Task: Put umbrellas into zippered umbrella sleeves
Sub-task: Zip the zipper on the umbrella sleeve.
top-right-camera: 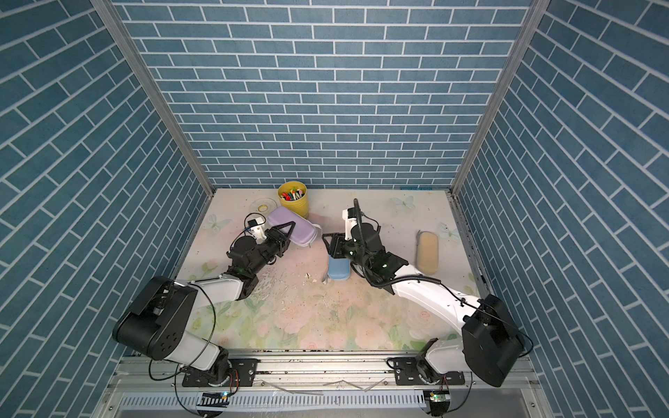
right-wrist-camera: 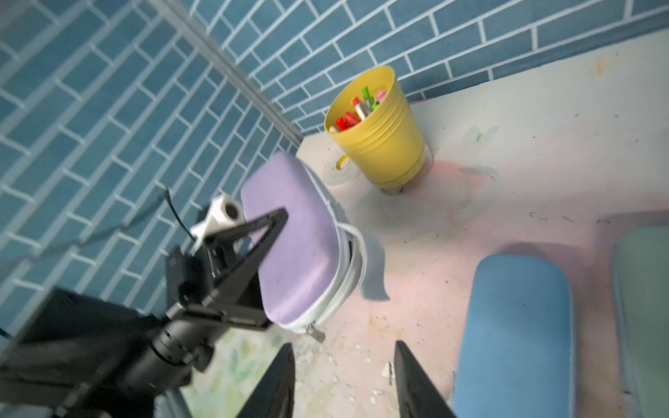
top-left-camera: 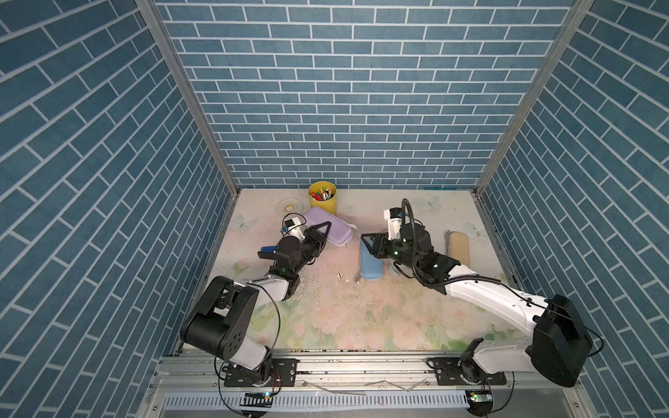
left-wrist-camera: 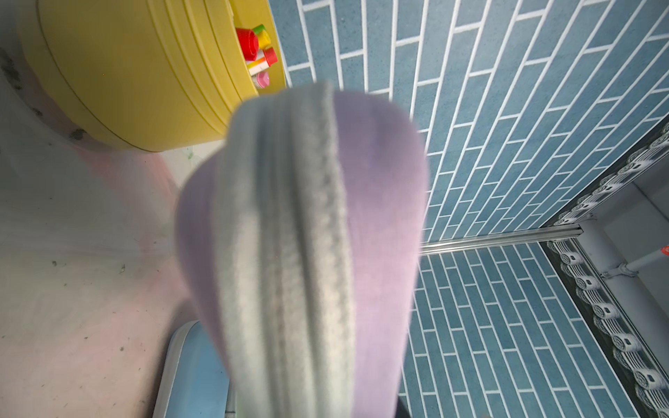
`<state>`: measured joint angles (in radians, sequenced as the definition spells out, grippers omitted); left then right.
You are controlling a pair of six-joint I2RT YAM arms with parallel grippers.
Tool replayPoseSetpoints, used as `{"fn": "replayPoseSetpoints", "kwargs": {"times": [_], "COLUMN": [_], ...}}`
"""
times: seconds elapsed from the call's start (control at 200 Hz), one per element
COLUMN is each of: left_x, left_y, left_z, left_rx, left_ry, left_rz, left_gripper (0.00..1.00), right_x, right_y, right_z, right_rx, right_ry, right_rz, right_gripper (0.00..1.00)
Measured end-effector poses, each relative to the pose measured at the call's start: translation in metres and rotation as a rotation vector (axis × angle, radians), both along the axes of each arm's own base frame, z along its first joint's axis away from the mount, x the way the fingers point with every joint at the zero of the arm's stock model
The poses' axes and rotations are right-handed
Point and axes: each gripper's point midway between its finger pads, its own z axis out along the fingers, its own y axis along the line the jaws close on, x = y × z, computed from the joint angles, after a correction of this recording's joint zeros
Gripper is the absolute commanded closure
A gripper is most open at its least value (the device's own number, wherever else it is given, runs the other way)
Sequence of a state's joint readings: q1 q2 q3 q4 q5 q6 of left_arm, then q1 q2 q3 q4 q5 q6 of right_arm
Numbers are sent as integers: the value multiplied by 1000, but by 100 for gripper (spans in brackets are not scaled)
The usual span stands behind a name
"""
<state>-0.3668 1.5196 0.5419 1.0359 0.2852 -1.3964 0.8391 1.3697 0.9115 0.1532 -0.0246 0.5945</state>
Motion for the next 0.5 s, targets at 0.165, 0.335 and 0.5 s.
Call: {"fn": "replayPoseSetpoints", "kwargs": {"times": [0.165,0.335,0.5], "left_x": [-2,-4,-5], "left_y": [-1,-3,-7], "left_z": [2,1,1], "left_rx": [4,8,11], "left_ry": [8,12,12], "left_rz": [-8,-15,-22], "left_gripper": [71,71,72], "right_x": [-16,-9,2], "right_y": [25,41,49], "right_z": [-37,-39,-39], "right_rx": [-232,-294,-315], "right_ry": [-76,-127,-149], "right_rz": [107,126,113], "right_gripper": [53,55,67]}}
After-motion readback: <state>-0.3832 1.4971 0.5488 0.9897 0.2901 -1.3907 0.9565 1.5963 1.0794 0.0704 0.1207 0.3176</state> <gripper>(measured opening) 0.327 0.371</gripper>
